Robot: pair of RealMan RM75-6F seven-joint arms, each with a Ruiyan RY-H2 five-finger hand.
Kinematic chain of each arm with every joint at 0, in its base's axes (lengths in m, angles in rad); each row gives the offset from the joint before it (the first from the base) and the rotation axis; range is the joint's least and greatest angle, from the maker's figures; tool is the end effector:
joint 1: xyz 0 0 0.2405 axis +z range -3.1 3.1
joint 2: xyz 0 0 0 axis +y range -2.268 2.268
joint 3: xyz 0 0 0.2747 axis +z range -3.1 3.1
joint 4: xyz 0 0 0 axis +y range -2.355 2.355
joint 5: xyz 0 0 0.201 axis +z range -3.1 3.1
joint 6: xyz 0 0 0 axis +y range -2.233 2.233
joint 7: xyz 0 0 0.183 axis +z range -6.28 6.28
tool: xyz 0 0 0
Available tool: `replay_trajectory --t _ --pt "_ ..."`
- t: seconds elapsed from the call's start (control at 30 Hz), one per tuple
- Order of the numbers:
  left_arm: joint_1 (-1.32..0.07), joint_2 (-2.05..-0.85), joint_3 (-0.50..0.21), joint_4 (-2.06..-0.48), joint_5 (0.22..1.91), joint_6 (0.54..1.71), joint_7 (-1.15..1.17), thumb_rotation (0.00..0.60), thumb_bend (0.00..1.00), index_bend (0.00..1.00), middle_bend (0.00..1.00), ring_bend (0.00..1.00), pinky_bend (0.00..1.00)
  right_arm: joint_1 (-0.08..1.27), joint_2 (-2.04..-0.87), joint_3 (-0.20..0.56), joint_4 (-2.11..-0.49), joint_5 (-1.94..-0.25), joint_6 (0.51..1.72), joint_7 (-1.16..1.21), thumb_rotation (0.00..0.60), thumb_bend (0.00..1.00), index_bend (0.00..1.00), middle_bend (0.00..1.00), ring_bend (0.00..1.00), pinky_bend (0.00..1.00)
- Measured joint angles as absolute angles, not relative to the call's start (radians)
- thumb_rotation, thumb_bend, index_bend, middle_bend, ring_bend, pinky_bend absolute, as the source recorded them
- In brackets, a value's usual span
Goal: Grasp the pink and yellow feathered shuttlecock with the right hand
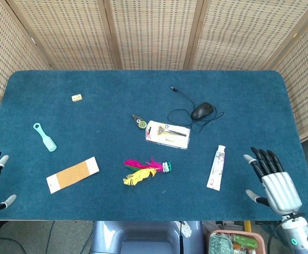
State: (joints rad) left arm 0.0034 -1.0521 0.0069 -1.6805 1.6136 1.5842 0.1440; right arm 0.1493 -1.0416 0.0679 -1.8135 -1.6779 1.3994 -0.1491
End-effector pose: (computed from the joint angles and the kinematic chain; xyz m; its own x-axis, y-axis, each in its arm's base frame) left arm -0.3116 0.1804 0.1903 0.5247 -0.0107 0.8512 0.8505 -0.0378 -0.5247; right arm -0.2459 -0.2330 0.1619 0.4461 -0.0184 0.8948 -0.8643 -0.2685 0.4253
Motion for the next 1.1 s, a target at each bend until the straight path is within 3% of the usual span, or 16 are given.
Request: replay_trajectory --t 0.3,0.53,0.87,1.1 --pt "-0.025 -1.063 -0.022 -1.689 1.531 1.521 0.18 0.6 0.0 0.0 0.0 0.0 0.0 0.465 -1.057 0.177 -1.837 -1.603 1.005 -0.019 0.6 0.0 0.27 0.0 0.0 0.0" --pt "-0.048 -1.071 -0.043 -1.691 1.476 1.478 0.202 0.6 0.0 0.0 0.0 0.0 0.0 0.719 -1.239 0.256 -1.729 -1.365 0.711 -0.032 0.6 0.05 0.33 0.0 0.0 0.0" --pt "-0.068 -1.067 -0.063 -1.682 1.414 1.437 0.188 0.6 0.0 0.0 0.0 0.0 0.0 0.967 -1.522 0.272 -1.469 -1.034 0.576 -0.204 0.6 0.21 0.34 0.0 0.0 0.0" --pt "-0.077 -1.061 -0.068 -1.679 1.394 1.42 0.177 0.6 0.0 0.0 0.0 0.0 0.0 1.056 -1.632 0.233 -1.378 -0.861 0.561 -0.301 0.6 0.24 0.35 0.0 0.0 0.0"
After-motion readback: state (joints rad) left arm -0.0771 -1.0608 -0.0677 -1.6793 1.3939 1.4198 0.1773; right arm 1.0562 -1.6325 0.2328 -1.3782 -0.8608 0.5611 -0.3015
